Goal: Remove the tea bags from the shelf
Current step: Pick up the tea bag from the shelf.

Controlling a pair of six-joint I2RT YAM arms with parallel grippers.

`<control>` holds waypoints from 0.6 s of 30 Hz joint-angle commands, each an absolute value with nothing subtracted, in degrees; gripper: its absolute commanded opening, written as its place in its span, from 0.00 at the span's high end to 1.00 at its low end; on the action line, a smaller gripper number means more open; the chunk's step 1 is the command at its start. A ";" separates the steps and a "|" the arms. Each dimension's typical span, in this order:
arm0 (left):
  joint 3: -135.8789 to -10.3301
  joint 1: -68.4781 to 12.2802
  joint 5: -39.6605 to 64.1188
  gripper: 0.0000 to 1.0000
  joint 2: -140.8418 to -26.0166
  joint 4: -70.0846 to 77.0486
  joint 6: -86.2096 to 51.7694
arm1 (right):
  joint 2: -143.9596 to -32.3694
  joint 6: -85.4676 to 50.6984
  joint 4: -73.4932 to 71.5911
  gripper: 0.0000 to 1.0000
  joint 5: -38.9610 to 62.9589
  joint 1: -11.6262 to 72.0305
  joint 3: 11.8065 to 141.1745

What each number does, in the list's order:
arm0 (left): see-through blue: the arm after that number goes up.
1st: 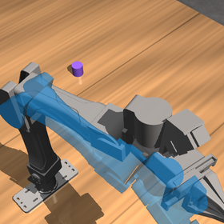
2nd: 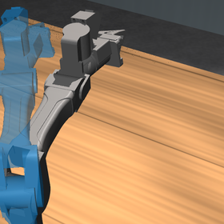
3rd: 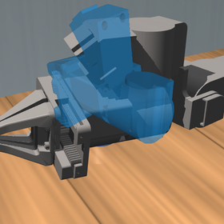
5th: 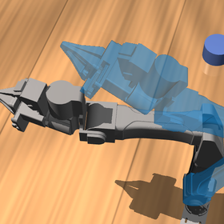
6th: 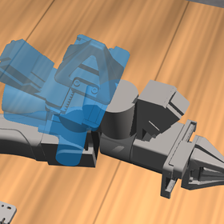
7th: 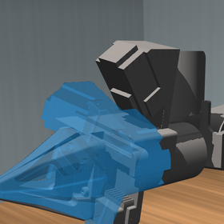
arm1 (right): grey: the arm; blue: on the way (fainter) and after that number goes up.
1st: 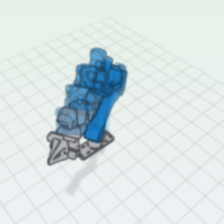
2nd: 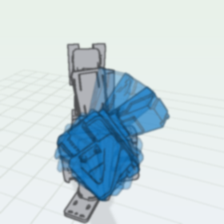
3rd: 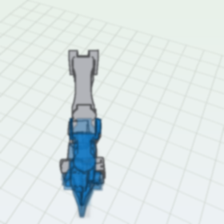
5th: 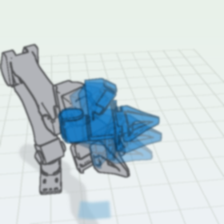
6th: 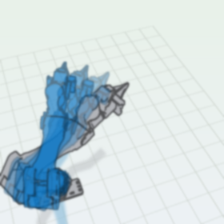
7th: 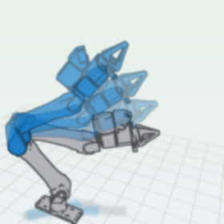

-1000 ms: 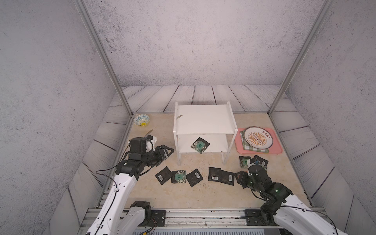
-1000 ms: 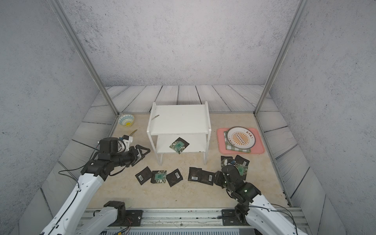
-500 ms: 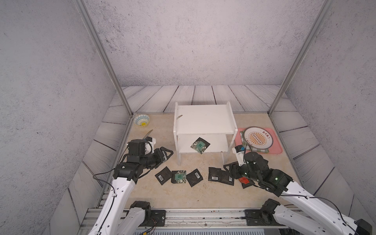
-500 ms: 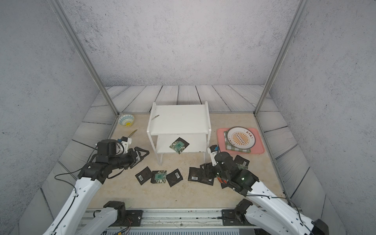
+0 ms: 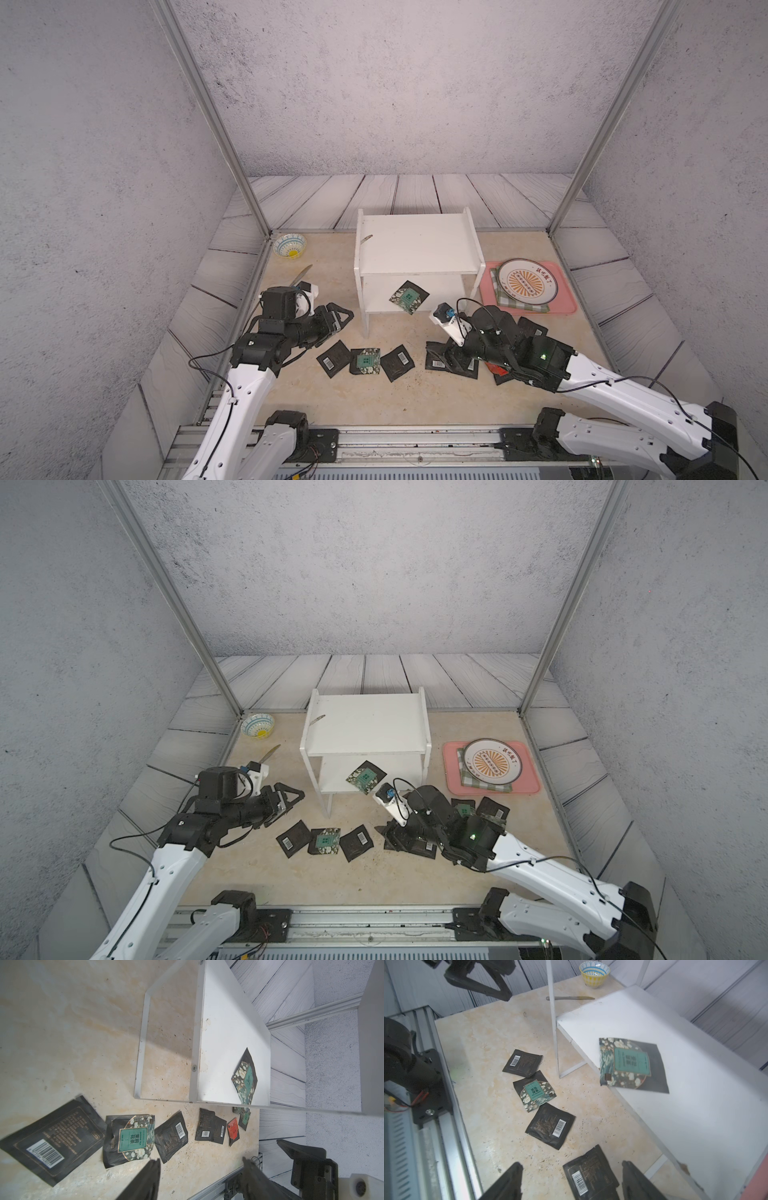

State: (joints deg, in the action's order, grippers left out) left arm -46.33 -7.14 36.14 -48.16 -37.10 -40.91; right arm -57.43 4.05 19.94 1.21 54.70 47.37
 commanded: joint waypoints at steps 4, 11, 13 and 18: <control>-47.92 -6.77 35.51 0.33 -49.19 -37.00 -39.60 | -64.53 18.39 14.93 0.22 -1.11 55.04 50.95; -48.47 -6.77 35.42 0.33 -50.18 -36.83 -39.23 | -70.97 25.65 8.80 0.22 -1.89 55.05 52.25; -48.45 -6.77 35.42 0.33 -50.53 -36.78 -39.15 | -72.62 27.26 7.89 0.22 -2.31 55.07 52.92; -48.52 -6.77 35.33 0.33 -51.04 -36.65 -38.86 | -77.20 30.09 7.03 0.22 -5.27 55.04 55.65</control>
State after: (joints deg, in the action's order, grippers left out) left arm -47.09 -7.14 35.57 -50.85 -37.06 -40.03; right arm -74.94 27.29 9.06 -2.57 54.74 53.30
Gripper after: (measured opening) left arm 0.665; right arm 0.782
